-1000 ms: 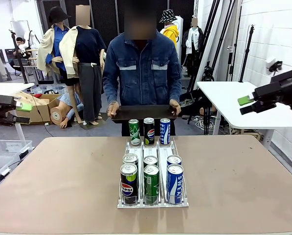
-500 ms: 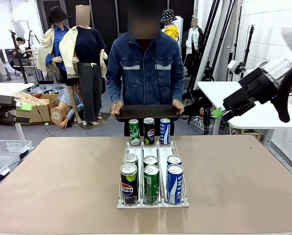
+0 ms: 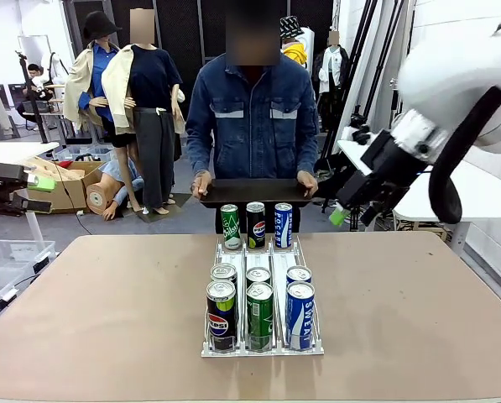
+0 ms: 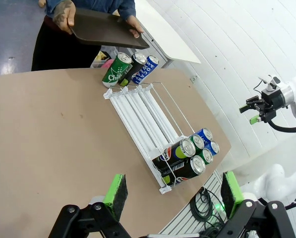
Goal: Retrieve and hand over the desired beverage to the person.
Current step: Pick up a can of the same type that the person held from the Automatic Can Dispenser.
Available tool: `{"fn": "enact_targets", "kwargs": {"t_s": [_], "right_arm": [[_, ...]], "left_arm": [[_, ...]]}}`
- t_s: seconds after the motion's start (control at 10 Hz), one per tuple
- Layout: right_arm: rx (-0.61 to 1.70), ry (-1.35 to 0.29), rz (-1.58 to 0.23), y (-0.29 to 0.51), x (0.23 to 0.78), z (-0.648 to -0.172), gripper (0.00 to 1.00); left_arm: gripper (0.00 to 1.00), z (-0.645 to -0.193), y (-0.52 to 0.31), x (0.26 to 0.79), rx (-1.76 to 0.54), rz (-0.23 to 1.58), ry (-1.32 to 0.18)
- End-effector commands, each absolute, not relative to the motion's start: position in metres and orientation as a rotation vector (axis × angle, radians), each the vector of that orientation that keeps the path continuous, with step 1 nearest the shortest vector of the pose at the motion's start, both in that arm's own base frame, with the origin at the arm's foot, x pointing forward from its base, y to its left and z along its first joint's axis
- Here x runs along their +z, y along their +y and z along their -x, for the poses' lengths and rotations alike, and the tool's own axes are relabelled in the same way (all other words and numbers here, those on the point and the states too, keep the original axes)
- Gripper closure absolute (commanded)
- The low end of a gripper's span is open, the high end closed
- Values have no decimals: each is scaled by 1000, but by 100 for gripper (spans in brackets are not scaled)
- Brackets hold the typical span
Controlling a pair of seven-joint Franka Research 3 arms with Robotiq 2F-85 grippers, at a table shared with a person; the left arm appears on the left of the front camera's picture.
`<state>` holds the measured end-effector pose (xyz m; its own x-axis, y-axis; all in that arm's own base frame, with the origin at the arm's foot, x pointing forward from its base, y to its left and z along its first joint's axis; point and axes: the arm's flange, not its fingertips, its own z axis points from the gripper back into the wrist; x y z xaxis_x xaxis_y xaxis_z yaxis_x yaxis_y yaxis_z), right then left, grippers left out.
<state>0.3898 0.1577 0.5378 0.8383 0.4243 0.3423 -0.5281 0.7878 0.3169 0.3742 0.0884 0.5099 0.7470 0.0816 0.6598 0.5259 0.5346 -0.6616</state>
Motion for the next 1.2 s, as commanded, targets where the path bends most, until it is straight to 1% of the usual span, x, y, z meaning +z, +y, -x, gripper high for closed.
{"fn": "enact_targets", "kwargs": {"t_s": [0.0,0.3,0.6,0.8,1.1], "right_arm": [[461,-174,-338,182,537,-396,0],[407,-84,-230,227,526,-390,0],[391,-27,-155,264,512,-386,0],[392,-47,-157,282,499,-380,0],[345,-38,-90,294,471,-377,0]], "left_arm": [[0,-373,90,509,-296,996,-706],[0,-373,90,509,-296,996,-706],[0,-373,90,509,-296,996,-706],[0,-373,90,509,-296,996,-706],[0,-373,90,509,-296,996,-706]]}}
